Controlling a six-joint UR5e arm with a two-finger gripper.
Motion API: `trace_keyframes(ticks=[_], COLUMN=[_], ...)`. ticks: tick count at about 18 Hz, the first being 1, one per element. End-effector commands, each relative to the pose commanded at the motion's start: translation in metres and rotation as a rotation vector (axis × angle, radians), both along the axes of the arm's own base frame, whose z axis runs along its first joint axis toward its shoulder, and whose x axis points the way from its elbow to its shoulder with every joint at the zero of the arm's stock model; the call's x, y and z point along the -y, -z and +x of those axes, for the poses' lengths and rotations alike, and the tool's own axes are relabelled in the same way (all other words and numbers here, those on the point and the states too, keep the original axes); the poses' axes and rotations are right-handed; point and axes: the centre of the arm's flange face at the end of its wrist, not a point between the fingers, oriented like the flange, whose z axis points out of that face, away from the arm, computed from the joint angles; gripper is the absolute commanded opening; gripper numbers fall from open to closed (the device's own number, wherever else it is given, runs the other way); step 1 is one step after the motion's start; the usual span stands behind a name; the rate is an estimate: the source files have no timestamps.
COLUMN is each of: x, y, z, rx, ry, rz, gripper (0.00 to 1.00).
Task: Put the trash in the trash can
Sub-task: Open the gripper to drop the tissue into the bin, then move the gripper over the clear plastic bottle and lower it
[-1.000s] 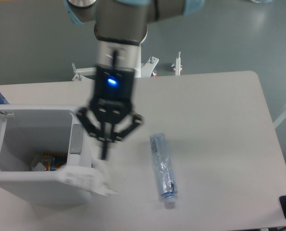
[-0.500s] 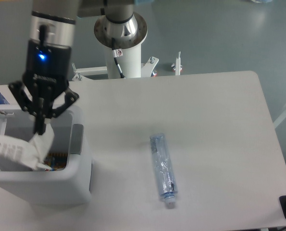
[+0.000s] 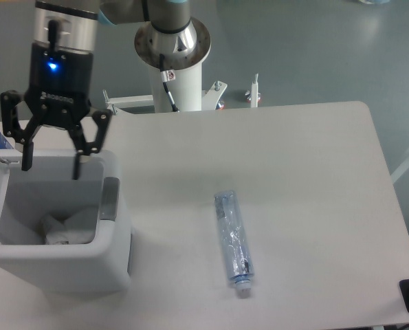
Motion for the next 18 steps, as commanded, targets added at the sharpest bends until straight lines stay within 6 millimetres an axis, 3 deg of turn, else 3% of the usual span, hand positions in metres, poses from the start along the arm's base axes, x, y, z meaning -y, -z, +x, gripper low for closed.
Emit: trace_keyframes(ticks=[4,7,11,16,18], x=[0.001,0.005,0.0,-0.011,-0.02], y=[0.036,0.063,0.13,0.195,0.238], z=[-0.076,-0.116,-0.164,-0.196,-0.208], rx=[0.055,0.051,0.089,0.135,0.163], ry=[-0.123,-0.204,-0.269,-0.285,-0.28], rz=[-0.046,-0.106,-0.214,-0.296,-0.347], gripper=[1.0,1.0,1.0,1.0,1.0])
